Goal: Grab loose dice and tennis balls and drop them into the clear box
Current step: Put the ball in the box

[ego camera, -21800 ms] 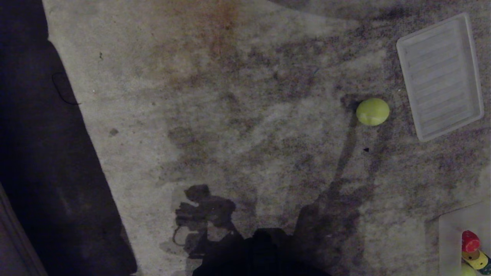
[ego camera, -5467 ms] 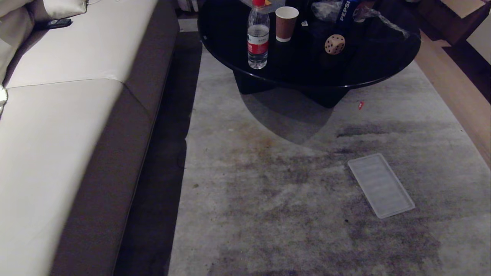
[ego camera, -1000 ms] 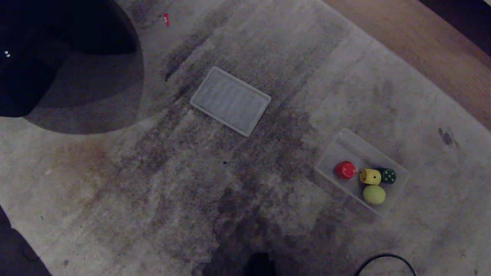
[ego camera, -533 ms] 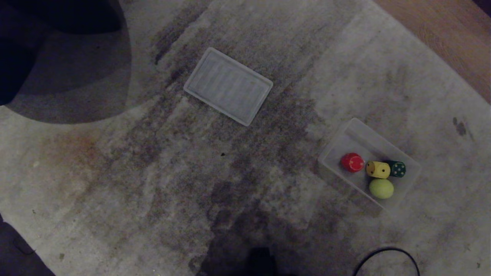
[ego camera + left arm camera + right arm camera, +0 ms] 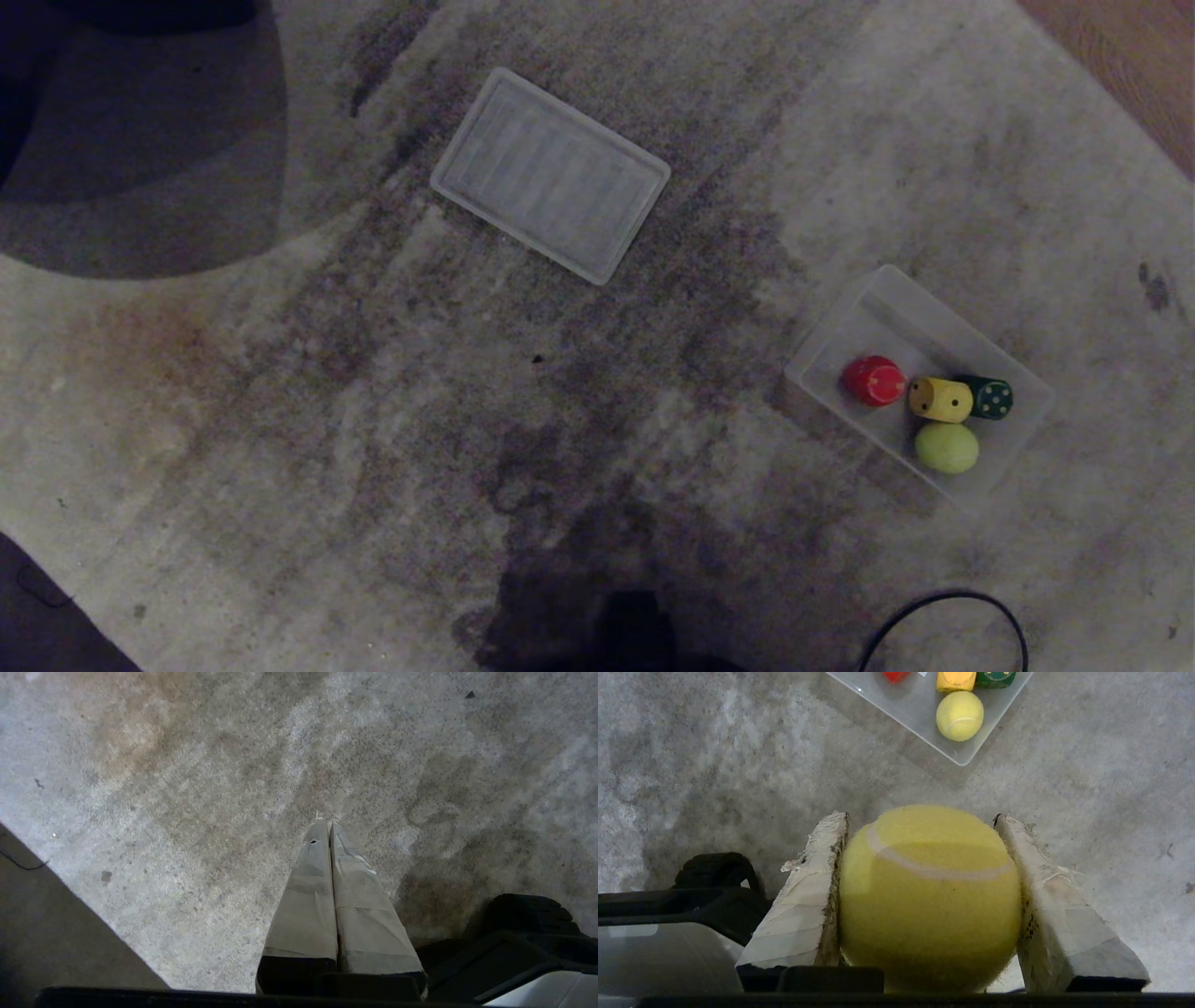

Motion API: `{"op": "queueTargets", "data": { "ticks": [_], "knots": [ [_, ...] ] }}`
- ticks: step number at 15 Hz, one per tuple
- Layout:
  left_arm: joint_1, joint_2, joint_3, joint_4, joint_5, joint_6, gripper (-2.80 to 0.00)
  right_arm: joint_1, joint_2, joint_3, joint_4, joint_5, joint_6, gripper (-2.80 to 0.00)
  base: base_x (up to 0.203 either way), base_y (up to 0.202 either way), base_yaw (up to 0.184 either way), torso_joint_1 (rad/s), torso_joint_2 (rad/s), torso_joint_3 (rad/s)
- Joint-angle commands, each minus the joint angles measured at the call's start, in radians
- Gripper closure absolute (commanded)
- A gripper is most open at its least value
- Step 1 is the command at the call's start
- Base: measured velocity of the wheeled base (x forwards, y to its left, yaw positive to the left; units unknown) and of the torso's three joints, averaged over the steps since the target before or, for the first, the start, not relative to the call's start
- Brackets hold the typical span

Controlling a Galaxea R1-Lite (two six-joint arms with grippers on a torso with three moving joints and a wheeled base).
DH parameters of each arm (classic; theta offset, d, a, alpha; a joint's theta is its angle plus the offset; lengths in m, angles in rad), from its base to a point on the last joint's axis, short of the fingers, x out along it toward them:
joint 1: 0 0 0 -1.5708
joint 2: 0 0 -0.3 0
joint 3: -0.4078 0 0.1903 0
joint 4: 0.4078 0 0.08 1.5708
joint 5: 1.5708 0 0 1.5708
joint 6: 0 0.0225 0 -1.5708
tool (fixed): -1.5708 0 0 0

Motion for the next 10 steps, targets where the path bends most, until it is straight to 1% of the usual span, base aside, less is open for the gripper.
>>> {"op": "queueTargets", "data": {
  "ticks": [1,8,10],
  "knots": [
    [0.000,0.002,0.002,0.000,0.002,-0.004,0.00,0.000,0.000,0.000,0.001,0.000,0.001,0.00,0.000,0.000,0.000,-0.003,0.00,-0.034],
    [0.000,0.002,0.002,0.000,0.002,-0.003,0.00,-0.003,0.003,-0.013,0.014,-0.002,-0.014,0.00,0.000,0.000,0.000,0.000,0.00,0.000],
    [0.000,0.002,0.002,0.000,0.002,-0.002,0.00,-0.006,0.091,-0.064,0.034,-0.002,-0.011,0.00,0.000,0.000,0.000,0.000,0.00,0.000]
  ]
}}
